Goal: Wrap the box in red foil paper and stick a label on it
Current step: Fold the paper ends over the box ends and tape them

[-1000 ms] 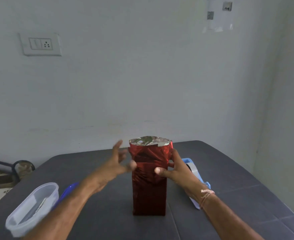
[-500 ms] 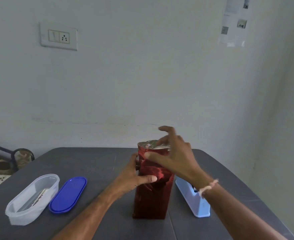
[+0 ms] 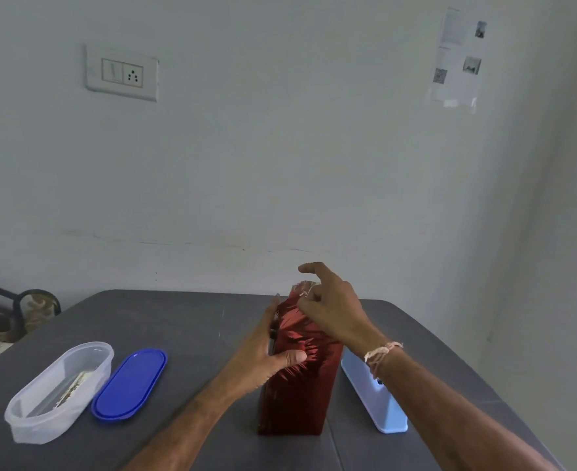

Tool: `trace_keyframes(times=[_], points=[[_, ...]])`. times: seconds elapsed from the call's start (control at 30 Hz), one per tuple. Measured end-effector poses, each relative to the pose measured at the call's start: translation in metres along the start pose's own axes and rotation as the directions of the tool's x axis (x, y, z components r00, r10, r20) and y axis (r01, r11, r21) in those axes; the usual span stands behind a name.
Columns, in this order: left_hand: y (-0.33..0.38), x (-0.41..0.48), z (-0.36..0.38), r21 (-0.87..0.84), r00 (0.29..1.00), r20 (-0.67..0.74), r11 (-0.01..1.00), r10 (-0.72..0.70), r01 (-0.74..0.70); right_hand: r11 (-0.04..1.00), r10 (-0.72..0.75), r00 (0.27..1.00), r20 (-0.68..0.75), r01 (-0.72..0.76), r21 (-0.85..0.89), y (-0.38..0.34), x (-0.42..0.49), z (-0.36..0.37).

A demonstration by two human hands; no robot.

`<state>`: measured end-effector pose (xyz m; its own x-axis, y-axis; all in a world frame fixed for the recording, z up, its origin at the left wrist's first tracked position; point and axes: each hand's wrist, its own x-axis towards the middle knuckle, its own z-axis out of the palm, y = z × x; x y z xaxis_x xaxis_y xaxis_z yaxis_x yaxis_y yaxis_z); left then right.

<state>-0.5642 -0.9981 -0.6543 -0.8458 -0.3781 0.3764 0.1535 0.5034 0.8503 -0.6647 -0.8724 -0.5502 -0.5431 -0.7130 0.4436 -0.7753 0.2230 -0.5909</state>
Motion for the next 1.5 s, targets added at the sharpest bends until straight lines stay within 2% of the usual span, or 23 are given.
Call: trace_keyframes(times=[0.23,0.37,0.43,0.5,0.6,0.7,0.77,0.83,0.9,0.97,1.1,1.33,1.4,1.5], points=[[-0.006,0.004,0.006,0.102,0.997,-0.035,0.993,0.070,-0.066,0.994,-0.108,0.994,-0.033,0.108,-0.010,0.011,0.000,-0.010],[-0.009,0.004,0.005,0.107,0.997,-0.049,0.992,0.066,-0.061,0.998,-0.057,0.998,-0.030,0.057,0.022,0.016,0.004,-0.016],[-0.010,0.004,0.005,0.110,0.997,-0.049,0.992,0.064,-0.058,0.999,-0.029,0.999,0.036,0.028,0.045,0.016,0.016,-0.021],[-0.008,0.004,0.007,0.123,0.997,-0.048,0.991,0.064,-0.058,0.996,-0.044,0.986,0.163,0.031,0.081,0.015,0.028,-0.027],[-0.009,0.004,0.006,0.138,0.997,-0.048,0.989,0.062,-0.055,0.998,-0.069,0.926,0.372,0.069,0.013,0.004,0.041,-0.033],[-0.011,0.004,0.004,0.136,0.997,-0.055,0.989,0.061,-0.053,0.996,-0.056,0.886,0.460,0.084,-0.040,-0.005,0.049,-0.032],[-0.011,0.003,0.004,0.126,0.997,-0.053,0.990,0.063,-0.056,0.999,-0.027,0.881,0.473,0.005,0.048,-0.005,0.053,-0.032],[-0.011,0.001,0.005,0.132,0.996,-0.051,0.989,0.070,-0.063,0.969,0.025,0.906,0.423,-0.125,0.212,-0.001,0.057,-0.030],[-0.011,0.001,0.005,0.136,0.996,-0.056,0.988,0.075,-0.067,0.933,0.083,0.925,0.371,-0.203,0.298,-0.002,0.059,-0.029],[-0.013,0.003,0.004,0.135,0.996,-0.059,0.989,0.073,-0.064,0.945,0.073,0.915,0.396,-0.191,0.265,-0.004,0.058,-0.030],[-0.015,0.003,0.001,0.143,0.995,-0.071,0.988,0.072,-0.061,0.991,0.049,0.855,0.516,-0.108,0.084,-0.016,0.053,-0.031],[-0.015,0.003,0.003,0.142,0.994,-0.071,0.987,0.085,-0.074,0.937,0.088,0.927,0.365,-0.201,0.286,-0.003,0.054,-0.025],[-0.013,0.003,0.000,0.136,0.995,-0.063,0.988,0.083,-0.074,0.939,0.078,0.967,0.241,-0.153,0.307,0.004,0.052,-0.026],[-0.011,0.003,-0.004,0.134,0.997,-0.048,0.989,0.065,-0.058,0.954,-0.004,0.999,-0.036,0.014,0.300,0.013,0.038,-0.036]])
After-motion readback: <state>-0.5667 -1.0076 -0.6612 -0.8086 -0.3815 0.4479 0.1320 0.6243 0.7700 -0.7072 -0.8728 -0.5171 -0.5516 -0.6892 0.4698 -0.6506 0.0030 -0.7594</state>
